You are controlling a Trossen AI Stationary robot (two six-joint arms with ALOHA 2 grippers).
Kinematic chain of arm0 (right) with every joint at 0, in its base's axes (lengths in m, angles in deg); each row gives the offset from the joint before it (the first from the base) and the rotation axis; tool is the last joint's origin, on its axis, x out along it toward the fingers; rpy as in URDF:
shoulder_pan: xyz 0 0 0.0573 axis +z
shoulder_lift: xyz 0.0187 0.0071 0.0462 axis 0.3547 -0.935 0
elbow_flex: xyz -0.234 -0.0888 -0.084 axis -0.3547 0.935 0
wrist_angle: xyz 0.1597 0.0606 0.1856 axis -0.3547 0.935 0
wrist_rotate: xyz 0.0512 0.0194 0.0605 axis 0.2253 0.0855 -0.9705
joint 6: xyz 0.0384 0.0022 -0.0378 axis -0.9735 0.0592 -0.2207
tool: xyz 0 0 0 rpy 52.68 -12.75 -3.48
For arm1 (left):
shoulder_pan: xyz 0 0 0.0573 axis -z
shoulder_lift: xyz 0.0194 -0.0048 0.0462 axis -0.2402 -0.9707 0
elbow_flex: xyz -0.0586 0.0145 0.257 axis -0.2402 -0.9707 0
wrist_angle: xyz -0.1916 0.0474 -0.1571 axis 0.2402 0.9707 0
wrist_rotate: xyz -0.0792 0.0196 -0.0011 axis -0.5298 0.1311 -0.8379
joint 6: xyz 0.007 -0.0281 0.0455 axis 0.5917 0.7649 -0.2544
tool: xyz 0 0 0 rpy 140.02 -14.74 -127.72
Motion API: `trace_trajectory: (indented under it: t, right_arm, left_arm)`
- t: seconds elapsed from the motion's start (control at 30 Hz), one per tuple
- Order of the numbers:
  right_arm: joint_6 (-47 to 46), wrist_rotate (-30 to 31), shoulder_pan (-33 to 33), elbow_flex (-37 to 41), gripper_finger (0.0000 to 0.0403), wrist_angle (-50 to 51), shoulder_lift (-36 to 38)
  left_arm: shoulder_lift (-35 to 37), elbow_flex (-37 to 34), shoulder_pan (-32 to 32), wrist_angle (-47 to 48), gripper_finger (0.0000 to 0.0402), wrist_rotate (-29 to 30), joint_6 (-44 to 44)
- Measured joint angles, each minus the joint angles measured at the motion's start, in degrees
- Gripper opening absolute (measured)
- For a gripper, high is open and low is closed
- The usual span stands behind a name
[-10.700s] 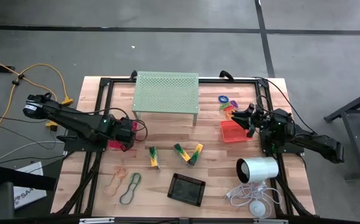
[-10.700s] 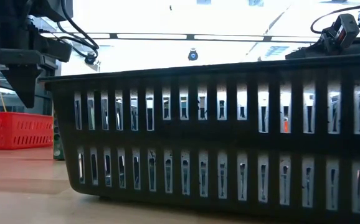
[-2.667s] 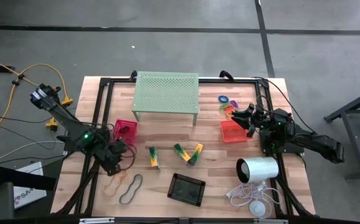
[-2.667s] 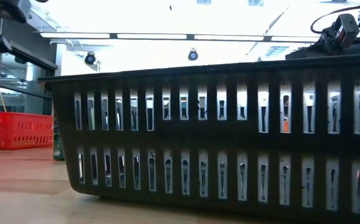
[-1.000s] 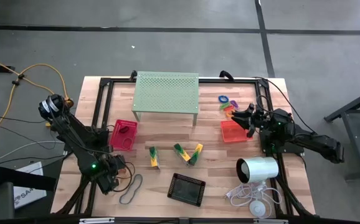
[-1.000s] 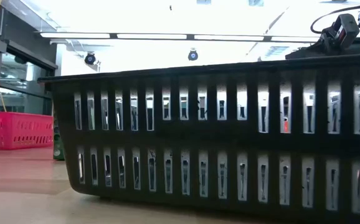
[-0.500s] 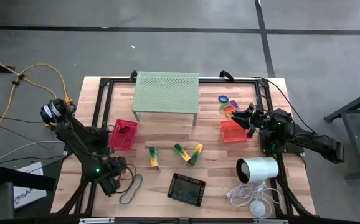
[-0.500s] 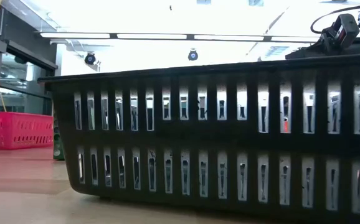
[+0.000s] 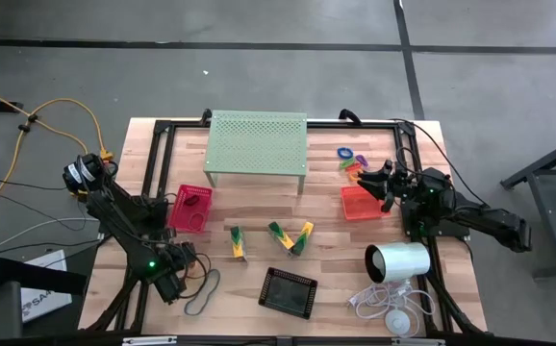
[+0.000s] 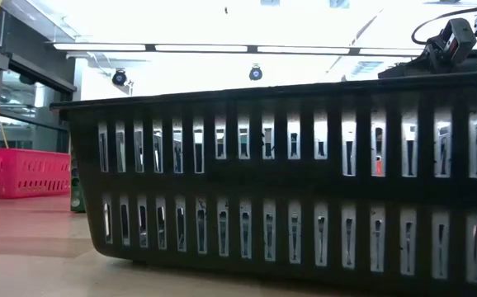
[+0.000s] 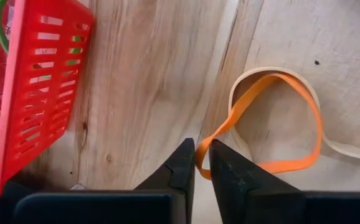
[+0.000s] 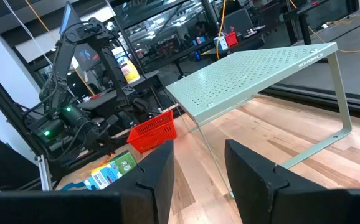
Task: Pick & Place Office Desk Supplies
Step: Put the yellow rubber band into the red bin
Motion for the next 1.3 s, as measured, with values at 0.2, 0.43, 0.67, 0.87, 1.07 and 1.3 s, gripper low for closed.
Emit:
trace_trajectory:
  t: [0.2,0.43,0.67,0.87,1.07,1.3]
  right_arm:
    - [0.00,0.00,-0.01,-0.01,0.0130,-0.02,0.00]
    - [0.01,0.00,-0.01,0.01,0.0130,-0.02,0.01]
    - [-0.01,0.00,0.00,-0.01,0.0130,0.00,0.00]
    - [0.00,0.00,0.00,0.00,0.0130,0.00,0.01]
    - [0.01,0.00,-0.02,0.01,0.0130,0.00,0.02]
    - [0.01,0.00,-0.02,0.00,0.0130,-0.01,0.01]
  left_arm:
    - [0.00,0.00,0.00,0.01,0.0003,0.02,0.00]
    - [0.00,0.00,0.00,-0.15,0.0001,0.05,0.00]
    - [3.71,0.22,0.00,-0.17,0.0001,0.59,0.00]
    - [11.99,0.22,0.00,1.57,0.0001,3.85,-0.02]
    - [20.22,0.22,-0.32,3.81,0.0001,8.27,0.09]
    - [21.49,0.22,-2.84,5.11,0.0001,8.37,0.05]
